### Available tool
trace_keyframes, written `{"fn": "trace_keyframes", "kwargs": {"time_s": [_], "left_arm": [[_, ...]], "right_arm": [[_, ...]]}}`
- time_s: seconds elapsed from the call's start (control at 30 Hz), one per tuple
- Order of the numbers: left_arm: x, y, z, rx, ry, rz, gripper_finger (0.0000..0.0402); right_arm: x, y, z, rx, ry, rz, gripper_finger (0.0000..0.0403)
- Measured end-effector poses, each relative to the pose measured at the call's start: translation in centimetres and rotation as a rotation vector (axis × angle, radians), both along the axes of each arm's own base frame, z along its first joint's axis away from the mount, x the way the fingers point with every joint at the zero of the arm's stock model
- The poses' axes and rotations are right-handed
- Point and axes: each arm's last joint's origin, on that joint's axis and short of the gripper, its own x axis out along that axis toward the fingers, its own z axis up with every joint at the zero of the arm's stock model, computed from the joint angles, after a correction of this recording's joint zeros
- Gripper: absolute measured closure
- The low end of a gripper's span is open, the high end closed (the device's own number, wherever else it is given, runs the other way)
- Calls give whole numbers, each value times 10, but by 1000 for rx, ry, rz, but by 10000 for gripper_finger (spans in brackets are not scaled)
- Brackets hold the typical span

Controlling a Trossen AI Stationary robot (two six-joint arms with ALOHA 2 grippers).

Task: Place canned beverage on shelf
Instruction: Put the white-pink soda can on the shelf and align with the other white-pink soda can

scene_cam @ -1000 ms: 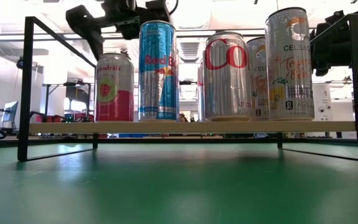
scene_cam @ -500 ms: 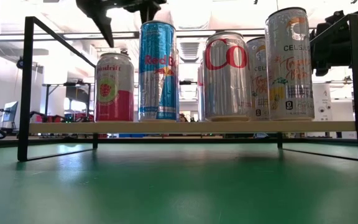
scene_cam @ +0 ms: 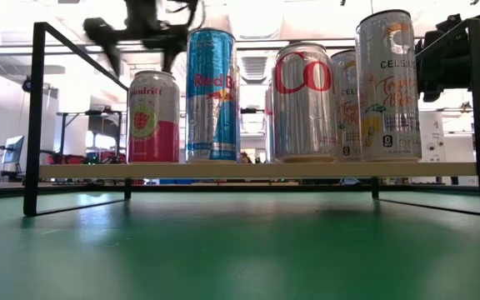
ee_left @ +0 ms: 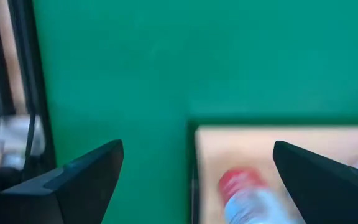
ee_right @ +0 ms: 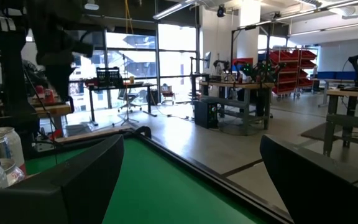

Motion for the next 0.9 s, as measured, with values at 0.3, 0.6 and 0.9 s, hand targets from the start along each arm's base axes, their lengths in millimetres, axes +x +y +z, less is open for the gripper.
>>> {"fn": "trace_keyframes", "kwargs": {"time_s": [0.3, 0.6, 0.9], "left_arm": [[-76, -44, -34, -181, -5, 207, 4], [-109, -105, -64, -255, -61, 283, 4], [-113, -165, -72, -281, -43, 340, 4]], "right_arm": [[0, 0, 0, -1, 1, 0, 35], [0, 0, 0, -1, 1, 0, 35], [0, 0, 0, -1, 1, 0, 35]]}}
